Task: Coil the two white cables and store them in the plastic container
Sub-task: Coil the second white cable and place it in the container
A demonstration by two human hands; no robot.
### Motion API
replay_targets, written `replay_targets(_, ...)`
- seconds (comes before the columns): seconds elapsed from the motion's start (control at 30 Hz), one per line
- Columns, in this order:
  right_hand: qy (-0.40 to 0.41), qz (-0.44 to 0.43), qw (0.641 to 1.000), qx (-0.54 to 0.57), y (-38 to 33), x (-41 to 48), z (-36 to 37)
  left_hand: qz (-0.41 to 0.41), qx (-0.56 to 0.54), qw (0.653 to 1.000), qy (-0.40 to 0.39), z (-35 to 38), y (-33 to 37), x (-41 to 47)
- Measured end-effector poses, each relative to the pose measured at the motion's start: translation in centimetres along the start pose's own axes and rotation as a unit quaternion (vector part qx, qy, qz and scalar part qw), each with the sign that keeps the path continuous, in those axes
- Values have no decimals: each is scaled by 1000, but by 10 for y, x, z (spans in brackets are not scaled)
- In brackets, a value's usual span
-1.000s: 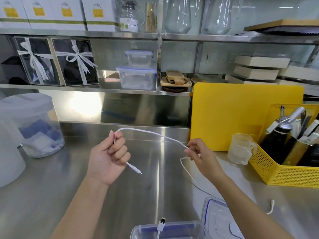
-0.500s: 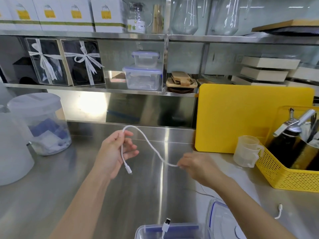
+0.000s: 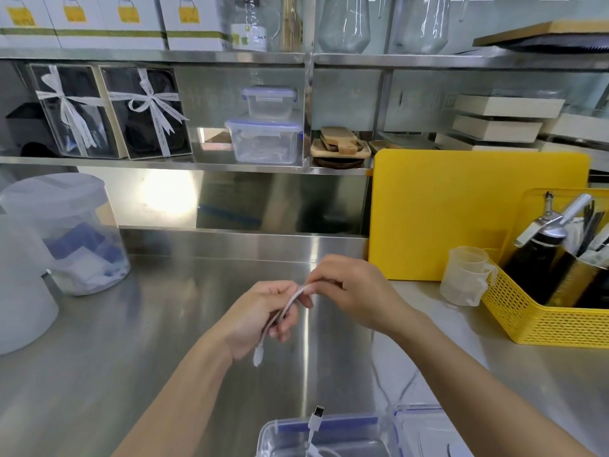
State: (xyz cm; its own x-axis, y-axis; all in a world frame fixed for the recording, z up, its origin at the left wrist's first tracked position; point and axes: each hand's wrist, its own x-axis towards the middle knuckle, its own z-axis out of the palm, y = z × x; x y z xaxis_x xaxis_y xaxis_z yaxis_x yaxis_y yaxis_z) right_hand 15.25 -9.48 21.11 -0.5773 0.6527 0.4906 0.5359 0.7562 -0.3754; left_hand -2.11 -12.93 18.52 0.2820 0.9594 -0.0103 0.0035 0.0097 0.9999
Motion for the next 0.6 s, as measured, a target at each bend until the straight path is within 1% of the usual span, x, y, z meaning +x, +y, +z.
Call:
replay_targets(0.07, 12, 55, 997, 50, 4, 1, -1, 2, -94, 995, -25, -2, 1, 2)
replay_targets(0.1, 16, 81, 993, 81, 5, 1, -1, -4, -124, 992, -39, -2, 2, 2)
replay_targets(0.17, 9, 114, 983, 145, 5, -1, -2, -22, -146, 987, -69, -3, 4, 3)
replay_targets(0.27, -61, 100, 971, 206, -1, -3, -4, -41, -175, 975, -128, -6, 7, 3)
replay_targets(0.33, -79, 101, 962, 239, -5, -2, -6, -36, -206, 966, -150, -7, 9, 4)
replay_targets(0.4, -49, 124, 957, 256, -6, 0, -7, -28, -227, 965, -126, -5, 8, 7)
replay_targets(0.47, -7, 165, 943, 289, -3, 1, -7, -20, -216, 972, -89, -1, 6, 10)
replay_targets(0.53, 7, 203, 925, 320, -1, 0, -6, -14, -212, 975, -63, 2, 5, 12)
replay_targets(0.6, 11, 219, 924, 312, 0, -2, -3, -18, -232, 972, -41, 5, 6, 11)
